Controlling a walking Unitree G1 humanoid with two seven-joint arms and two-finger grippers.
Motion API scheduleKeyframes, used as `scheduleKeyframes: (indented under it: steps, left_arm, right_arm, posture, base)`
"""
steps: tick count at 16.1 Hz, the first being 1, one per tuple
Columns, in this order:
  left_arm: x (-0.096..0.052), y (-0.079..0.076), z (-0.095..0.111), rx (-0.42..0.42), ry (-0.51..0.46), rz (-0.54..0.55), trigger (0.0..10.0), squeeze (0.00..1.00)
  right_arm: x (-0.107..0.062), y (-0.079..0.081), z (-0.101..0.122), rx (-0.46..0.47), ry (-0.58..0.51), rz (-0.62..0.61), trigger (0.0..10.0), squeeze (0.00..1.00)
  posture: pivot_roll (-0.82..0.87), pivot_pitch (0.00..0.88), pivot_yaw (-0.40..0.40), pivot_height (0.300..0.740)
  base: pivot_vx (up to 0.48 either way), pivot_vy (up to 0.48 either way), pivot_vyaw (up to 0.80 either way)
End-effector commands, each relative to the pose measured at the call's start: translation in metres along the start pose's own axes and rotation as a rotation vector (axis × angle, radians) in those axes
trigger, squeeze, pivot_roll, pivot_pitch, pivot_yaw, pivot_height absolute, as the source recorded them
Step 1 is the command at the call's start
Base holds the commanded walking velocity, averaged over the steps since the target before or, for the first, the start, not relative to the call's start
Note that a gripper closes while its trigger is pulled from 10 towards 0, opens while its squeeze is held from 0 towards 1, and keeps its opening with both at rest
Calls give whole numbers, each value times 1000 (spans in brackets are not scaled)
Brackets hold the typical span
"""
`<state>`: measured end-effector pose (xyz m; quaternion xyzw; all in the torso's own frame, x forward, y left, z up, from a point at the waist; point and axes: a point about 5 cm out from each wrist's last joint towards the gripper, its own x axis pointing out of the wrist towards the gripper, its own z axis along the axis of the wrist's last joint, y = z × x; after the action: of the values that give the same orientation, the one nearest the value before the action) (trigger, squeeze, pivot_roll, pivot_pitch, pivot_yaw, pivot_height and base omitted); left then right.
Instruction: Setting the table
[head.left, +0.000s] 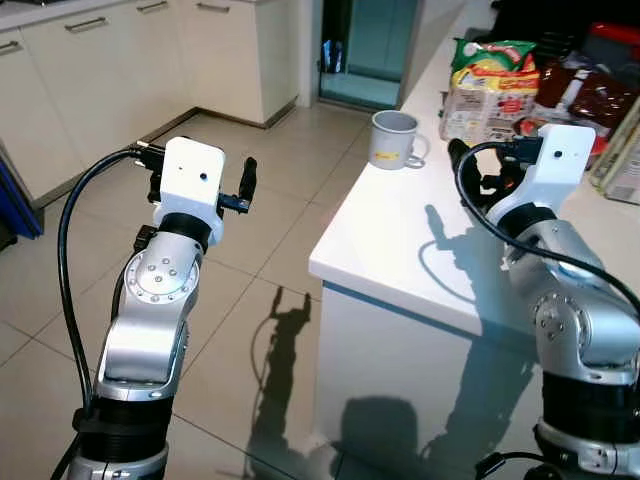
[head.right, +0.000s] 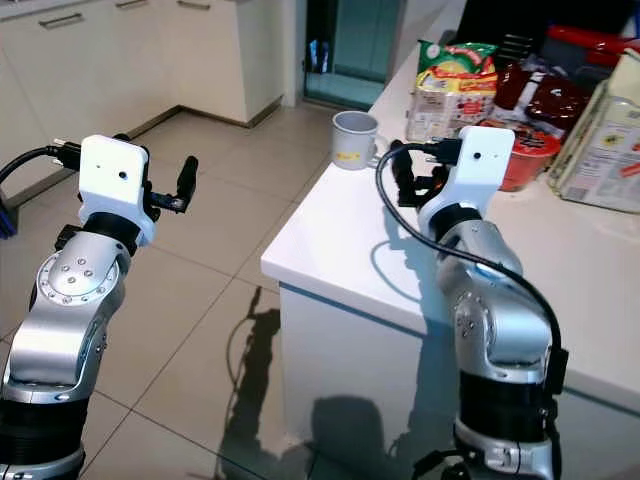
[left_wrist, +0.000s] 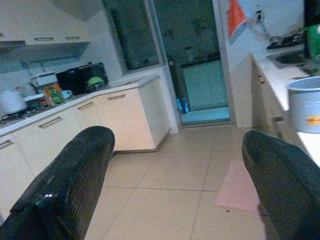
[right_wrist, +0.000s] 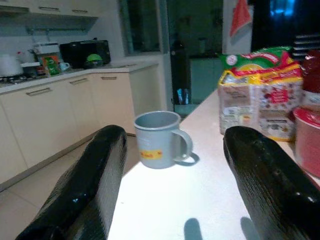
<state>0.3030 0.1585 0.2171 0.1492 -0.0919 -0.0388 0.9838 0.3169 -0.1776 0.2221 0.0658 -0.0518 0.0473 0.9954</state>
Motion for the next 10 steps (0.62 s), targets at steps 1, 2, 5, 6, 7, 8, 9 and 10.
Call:
scheduleKeyframes:
  steps: [1,2,5,6,7,8,9,10]
  left_arm:
    - [0,-4,3,-12,-10,-29,10000,0]
    - [0,-6,4,-25,-10,-48,10000,0]
    - [0,-8,4,-51,-5,-57,10000,0]
    - [1,-8,5,-67,2,-73,10000,0]
    - [1,-9,6,-71,2,-76,10000,0]
    - [1,-8,7,-73,1,-82,10000,0]
    - [1,-7,9,-74,-1,-86,10000,0]
    - [0,-8,11,-76,-3,-97,10000,0]
  right_arm:
    - [2,-8,4,-3,-7,-29,10000,0]
    - [7,-8,5,13,-15,0,10000,882]
    - [18,-9,2,57,-14,58,10000,1000]
    - [44,-10,-12,57,42,178,10000,1000]
    - [48,-11,-14,50,56,190,10000,1000]
    - [58,-12,-16,42,66,215,10000,1000]
    - [67,-15,-17,28,72,217,10000,1000]
    - [74,-20,-16,26,75,200,10000,1000]
  posture:
    - [4,0,-17,740]
    - [5,0,-19,740]
    - [4,0,-18,740]
    - [8,0,-21,740]
    - [14,0,-24,740]
    - [16,0,-24,740]
    - [26,0,-24,740]
    - [32,0,-28,740]
  base:
    - [0,0,0]
    - [0,0,0]
    - [0,0,0]
    - [0,0,0]
    - [0,0,0]
    - [0,0,0]
    - [0,0,0]
    - [0,0,0]
